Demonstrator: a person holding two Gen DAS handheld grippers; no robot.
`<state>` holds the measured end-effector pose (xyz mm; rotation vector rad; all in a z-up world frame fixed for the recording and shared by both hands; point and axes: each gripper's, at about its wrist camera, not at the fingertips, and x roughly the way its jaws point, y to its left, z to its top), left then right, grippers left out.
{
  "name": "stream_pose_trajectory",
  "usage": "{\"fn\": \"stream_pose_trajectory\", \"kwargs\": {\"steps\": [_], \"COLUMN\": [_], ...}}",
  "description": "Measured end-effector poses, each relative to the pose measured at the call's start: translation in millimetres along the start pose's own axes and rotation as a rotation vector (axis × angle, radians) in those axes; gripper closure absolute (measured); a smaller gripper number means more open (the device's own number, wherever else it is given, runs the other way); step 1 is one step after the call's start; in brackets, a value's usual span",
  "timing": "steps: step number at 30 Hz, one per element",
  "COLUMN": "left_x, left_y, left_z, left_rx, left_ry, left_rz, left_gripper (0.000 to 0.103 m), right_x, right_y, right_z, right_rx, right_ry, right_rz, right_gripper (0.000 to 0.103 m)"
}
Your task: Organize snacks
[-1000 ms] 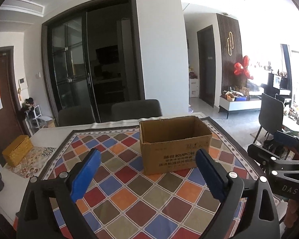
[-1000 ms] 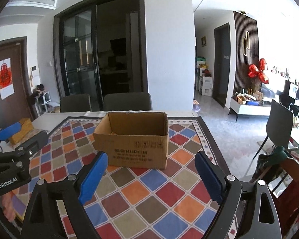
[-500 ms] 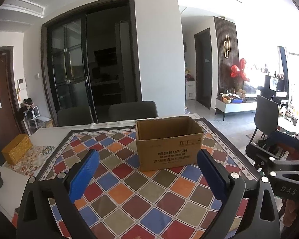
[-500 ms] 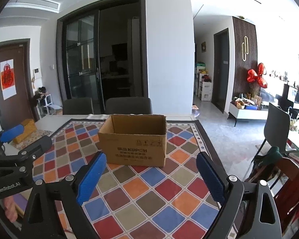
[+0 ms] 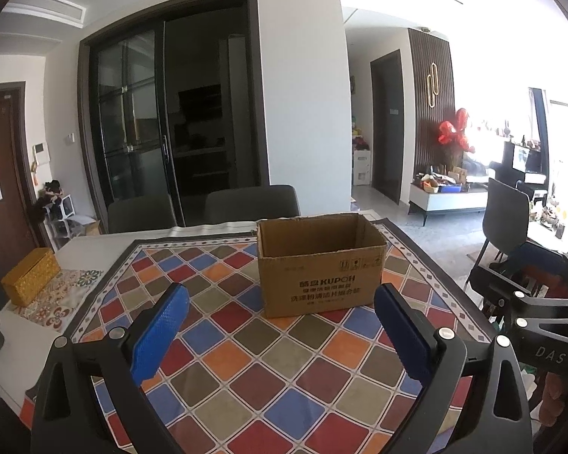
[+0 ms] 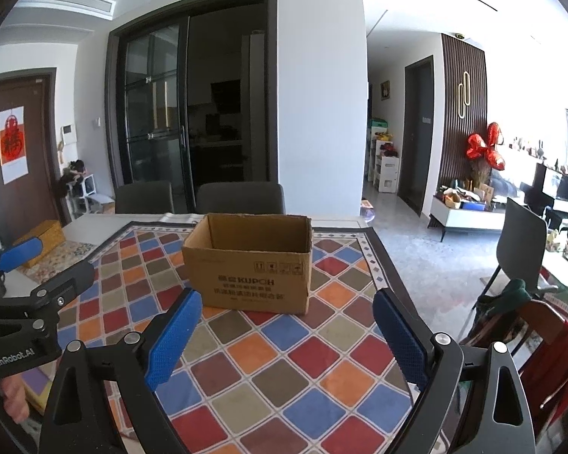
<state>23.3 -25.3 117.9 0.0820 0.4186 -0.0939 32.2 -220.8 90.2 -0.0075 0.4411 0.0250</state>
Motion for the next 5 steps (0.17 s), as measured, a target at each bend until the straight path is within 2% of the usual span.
{"fn": "stream_pose_trajectory", "kwargs": {"steps": [5], "left_x": [1.0], "left_y": [-0.4], "left_z": [0.4], "left_rx": [-0.002], "left_ry": [0.0], "left_rz": [0.007], "left_gripper": [0.003], "right_x": [-0.1], "right_y": [0.5], "right_z": [0.1], "right_rx": [0.005], "right_ry": [0.006], "right_rz": [0.001], "right_gripper": [0.011]}}
